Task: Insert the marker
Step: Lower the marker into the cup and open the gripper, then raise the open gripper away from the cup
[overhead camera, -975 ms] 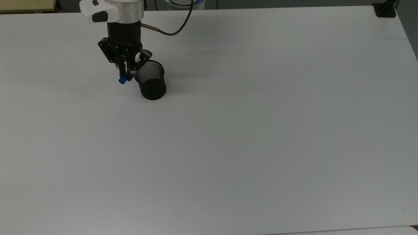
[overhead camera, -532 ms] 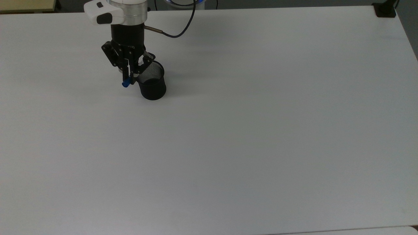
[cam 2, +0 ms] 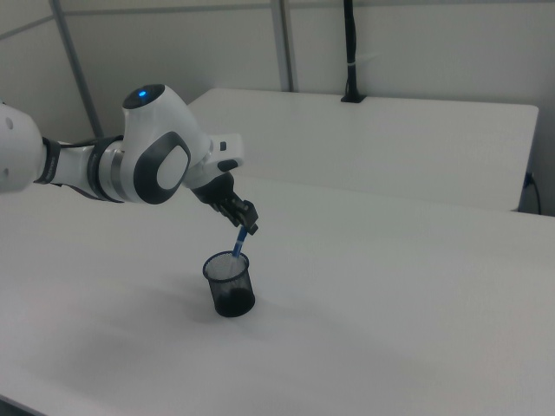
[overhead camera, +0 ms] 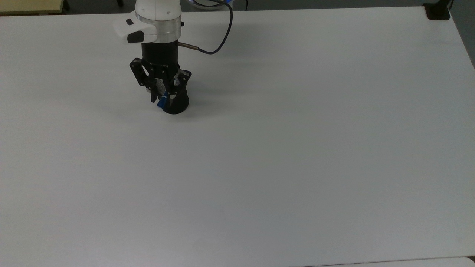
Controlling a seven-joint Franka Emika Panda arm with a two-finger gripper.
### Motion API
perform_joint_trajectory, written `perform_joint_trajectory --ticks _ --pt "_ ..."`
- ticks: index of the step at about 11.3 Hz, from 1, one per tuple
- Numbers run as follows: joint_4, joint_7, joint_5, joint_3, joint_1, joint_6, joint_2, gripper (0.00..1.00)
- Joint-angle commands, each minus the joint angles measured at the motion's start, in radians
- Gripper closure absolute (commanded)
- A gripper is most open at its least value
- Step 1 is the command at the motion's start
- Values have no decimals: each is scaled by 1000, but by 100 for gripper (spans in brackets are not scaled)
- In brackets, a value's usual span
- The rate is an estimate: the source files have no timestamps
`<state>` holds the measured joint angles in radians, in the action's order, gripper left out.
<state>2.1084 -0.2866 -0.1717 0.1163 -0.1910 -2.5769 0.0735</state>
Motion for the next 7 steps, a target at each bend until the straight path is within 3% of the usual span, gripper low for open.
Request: perform_joint_trajectory --ticks 1,4,7 --pt "-13 -32 0 2 37 -11 -20 0" --pt "-53 -65 -2 2 134 53 -27 0" --pt "-178 -57 -2 -7 237 409 -44 0"
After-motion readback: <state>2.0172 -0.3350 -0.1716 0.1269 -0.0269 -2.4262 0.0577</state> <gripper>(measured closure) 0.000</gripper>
